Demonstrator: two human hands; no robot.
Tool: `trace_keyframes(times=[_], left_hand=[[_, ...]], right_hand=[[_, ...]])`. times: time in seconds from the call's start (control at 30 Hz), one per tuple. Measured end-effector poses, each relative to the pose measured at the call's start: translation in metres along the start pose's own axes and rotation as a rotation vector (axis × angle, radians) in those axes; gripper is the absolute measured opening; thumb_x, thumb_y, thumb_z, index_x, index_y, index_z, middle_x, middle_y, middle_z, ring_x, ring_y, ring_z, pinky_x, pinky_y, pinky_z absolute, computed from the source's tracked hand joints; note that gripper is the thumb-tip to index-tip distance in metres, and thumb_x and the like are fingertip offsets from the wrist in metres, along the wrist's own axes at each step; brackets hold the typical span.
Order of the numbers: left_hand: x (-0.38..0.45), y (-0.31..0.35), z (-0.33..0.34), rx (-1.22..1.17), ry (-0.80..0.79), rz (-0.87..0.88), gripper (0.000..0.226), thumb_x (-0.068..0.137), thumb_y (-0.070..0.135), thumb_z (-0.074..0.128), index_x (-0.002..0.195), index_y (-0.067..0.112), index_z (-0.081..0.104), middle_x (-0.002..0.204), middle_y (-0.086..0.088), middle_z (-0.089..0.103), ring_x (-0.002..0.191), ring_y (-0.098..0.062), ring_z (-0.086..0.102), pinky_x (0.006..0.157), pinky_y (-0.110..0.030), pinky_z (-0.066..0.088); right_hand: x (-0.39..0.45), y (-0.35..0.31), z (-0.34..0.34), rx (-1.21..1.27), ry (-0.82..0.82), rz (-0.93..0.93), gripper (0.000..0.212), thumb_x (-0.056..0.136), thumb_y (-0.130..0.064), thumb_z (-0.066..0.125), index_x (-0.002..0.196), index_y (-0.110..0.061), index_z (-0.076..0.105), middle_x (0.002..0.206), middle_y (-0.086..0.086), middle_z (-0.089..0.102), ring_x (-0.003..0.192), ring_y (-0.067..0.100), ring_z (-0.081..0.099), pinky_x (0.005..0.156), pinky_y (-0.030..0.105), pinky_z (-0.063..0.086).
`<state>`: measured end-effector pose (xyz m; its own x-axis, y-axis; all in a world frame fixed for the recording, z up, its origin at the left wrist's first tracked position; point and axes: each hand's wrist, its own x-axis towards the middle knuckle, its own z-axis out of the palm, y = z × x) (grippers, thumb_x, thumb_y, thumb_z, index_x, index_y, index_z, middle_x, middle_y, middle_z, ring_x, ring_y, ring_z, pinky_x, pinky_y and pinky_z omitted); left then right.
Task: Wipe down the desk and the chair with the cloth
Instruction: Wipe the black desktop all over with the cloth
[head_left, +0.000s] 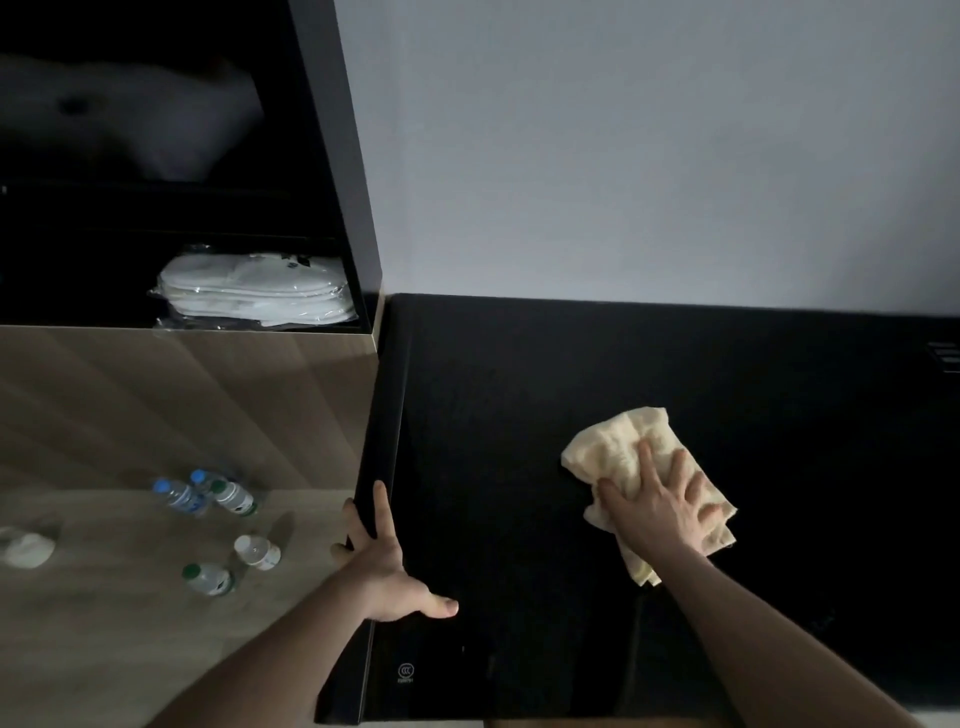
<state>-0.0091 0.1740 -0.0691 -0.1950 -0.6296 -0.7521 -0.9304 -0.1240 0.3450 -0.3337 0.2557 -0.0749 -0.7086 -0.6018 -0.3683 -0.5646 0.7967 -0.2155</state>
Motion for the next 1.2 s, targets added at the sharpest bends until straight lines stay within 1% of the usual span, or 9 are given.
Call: trace_keyframes(times=[0.17,0.27,0.4,0.53,0.6,0.77,1.07,1.13,1.2], left_hand=[[0.006,-0.007,0.004,0.003,0.026,0.019,0.177,0.058,0.062,0.098,0.128,0.043,-0.064,0.157,-0.011,-0.054,0.161,-0.049,-0.003,0.126,-0.058,0.032],[0.006,-0.007,0.004,0.046,0.040,0.024,0.178,0.057,0.066,0.097,0.134,0.039,-0.062,0.159,-0.013,-0.050,0.159,-0.049,0.004,0.122,-0.057,0.034],[0.006,-0.005,0.005,0.087,0.073,0.026,0.179,0.055,0.072,0.094,0.136,0.035,-0.061,0.160,-0.016,-0.047,0.155,-0.045,0.013,0.119,-0.054,0.038],[0.004,-0.006,0.003,0.108,0.074,0.031,0.178,0.057,0.073,0.093,0.139,0.032,-0.059,0.160,-0.018,-0.046,0.155,-0.045,0.014,0.119,-0.053,0.038],[0.003,-0.003,0.002,0.112,0.064,0.026,0.178,0.057,0.073,0.093,0.138,0.032,-0.060,0.159,-0.018,-0.046,0.156,-0.045,0.013,0.120,-0.053,0.037],[-0.003,0.001,-0.002,0.073,0.027,0.000,0.177,0.059,0.067,0.096,0.137,0.037,-0.060,0.163,-0.015,-0.046,0.160,-0.046,0.003,0.123,-0.055,0.033],[-0.005,0.004,-0.007,0.037,-0.014,-0.008,0.176,0.061,0.061,0.097,0.136,0.038,-0.060,0.164,-0.013,-0.046,0.161,-0.049,-0.004,0.126,-0.060,0.025],[-0.007,0.005,-0.007,0.006,-0.007,-0.010,0.177,0.059,0.059,0.099,0.135,0.042,-0.060,0.164,-0.013,-0.046,0.162,-0.047,-0.002,0.127,-0.060,0.027],[-0.011,0.006,-0.006,-0.019,-0.001,-0.022,0.178,0.058,0.056,0.101,0.134,0.044,-0.060,0.163,-0.012,-0.047,0.162,-0.046,-0.002,0.127,-0.059,0.028]], right_hand=[[-0.026,-0.062,0.029,0.052,0.030,0.064,0.082,0.088,-0.082,0.038,0.155,-0.070,-0.008,0.175,-0.004,-0.021,0.155,0.054,-0.012,0.120,0.078,0.002],[-0.044,-0.103,0.052,-0.017,0.018,-0.065,0.081,0.093,-0.080,0.036,0.155,-0.067,-0.014,0.172,-0.003,-0.026,0.155,0.048,-0.021,0.120,0.076,0.000],[-0.066,-0.157,0.076,-0.019,-0.025,-0.225,0.083,0.095,-0.074,0.038,0.160,-0.061,-0.012,0.173,-0.002,-0.032,0.157,0.045,-0.031,0.119,0.075,-0.016],[-0.075,-0.172,0.088,0.001,-0.036,-0.299,0.084,0.095,-0.071,0.039,0.164,-0.055,-0.008,0.174,0.000,-0.032,0.155,0.043,-0.037,0.117,0.073,-0.023],[-0.075,-0.164,0.088,0.011,-0.040,-0.319,0.083,0.096,-0.070,0.039,0.164,-0.055,-0.005,0.174,-0.002,-0.030,0.156,0.040,-0.036,0.118,0.072,-0.023],[-0.067,-0.124,0.079,-0.029,-0.004,-0.328,0.081,0.095,-0.076,0.040,0.162,-0.058,-0.001,0.177,-0.006,-0.017,0.161,0.035,-0.023,0.124,0.069,-0.002],[-0.013,0.020,0.020,-0.020,0.023,-0.097,0.081,0.093,-0.082,0.034,0.162,-0.058,0.000,0.178,-0.007,-0.012,0.162,0.033,-0.018,0.125,0.071,0.000],[-0.002,0.036,0.008,-0.044,0.001,-0.075,0.084,0.092,-0.081,0.038,0.163,-0.055,0.002,0.178,-0.002,-0.014,0.162,0.038,-0.019,0.125,0.072,-0.007],[0.002,0.034,0.003,-0.047,0.006,-0.081,0.086,0.091,-0.075,0.046,0.164,-0.049,0.007,0.177,0.000,-0.016,0.161,0.044,-0.016,0.125,0.072,-0.003]])
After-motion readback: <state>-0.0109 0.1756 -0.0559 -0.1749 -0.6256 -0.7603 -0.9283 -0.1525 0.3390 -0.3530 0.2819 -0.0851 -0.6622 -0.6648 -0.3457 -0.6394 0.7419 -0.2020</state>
